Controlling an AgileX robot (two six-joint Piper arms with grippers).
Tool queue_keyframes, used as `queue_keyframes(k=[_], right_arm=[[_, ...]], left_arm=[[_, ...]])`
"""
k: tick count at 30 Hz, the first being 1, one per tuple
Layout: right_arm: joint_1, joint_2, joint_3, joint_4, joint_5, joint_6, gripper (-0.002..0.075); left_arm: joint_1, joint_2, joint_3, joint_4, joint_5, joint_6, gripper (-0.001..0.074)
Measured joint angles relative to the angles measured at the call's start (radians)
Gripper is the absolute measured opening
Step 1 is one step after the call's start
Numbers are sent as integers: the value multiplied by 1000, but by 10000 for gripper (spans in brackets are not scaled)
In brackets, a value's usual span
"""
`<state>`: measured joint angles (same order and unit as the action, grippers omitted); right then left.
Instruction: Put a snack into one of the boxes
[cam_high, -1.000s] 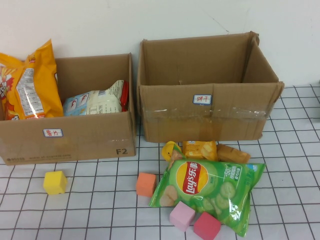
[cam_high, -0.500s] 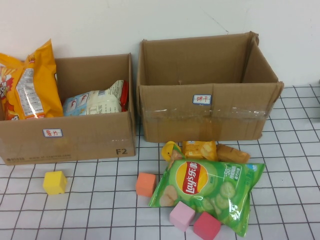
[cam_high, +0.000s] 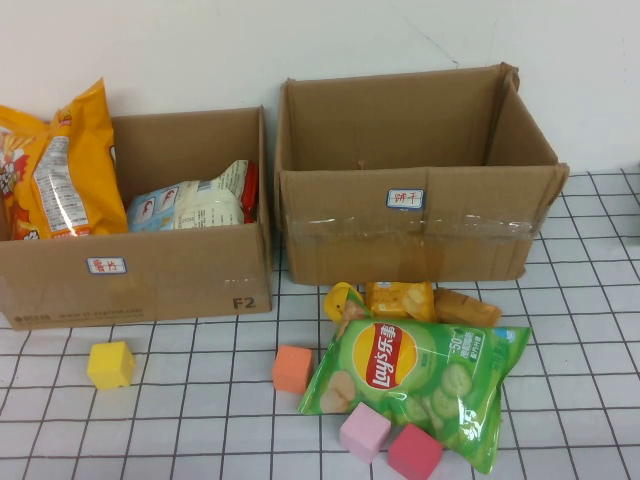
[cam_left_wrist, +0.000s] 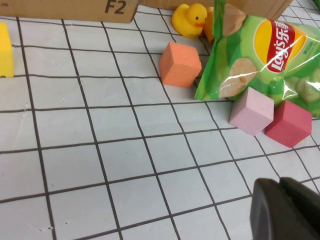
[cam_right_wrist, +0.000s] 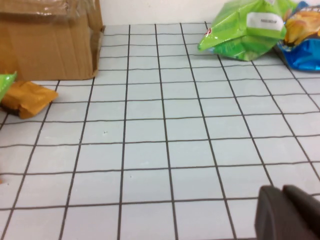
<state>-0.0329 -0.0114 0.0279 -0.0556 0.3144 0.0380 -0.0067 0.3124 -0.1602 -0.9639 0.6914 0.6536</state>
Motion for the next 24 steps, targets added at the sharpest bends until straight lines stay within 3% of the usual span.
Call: queue_keyframes(k=[24], right_arm=[[0, 0, -2, -8, 27, 9, -1]], left_arm=[[0, 0, 0, 0, 0, 0, -1]])
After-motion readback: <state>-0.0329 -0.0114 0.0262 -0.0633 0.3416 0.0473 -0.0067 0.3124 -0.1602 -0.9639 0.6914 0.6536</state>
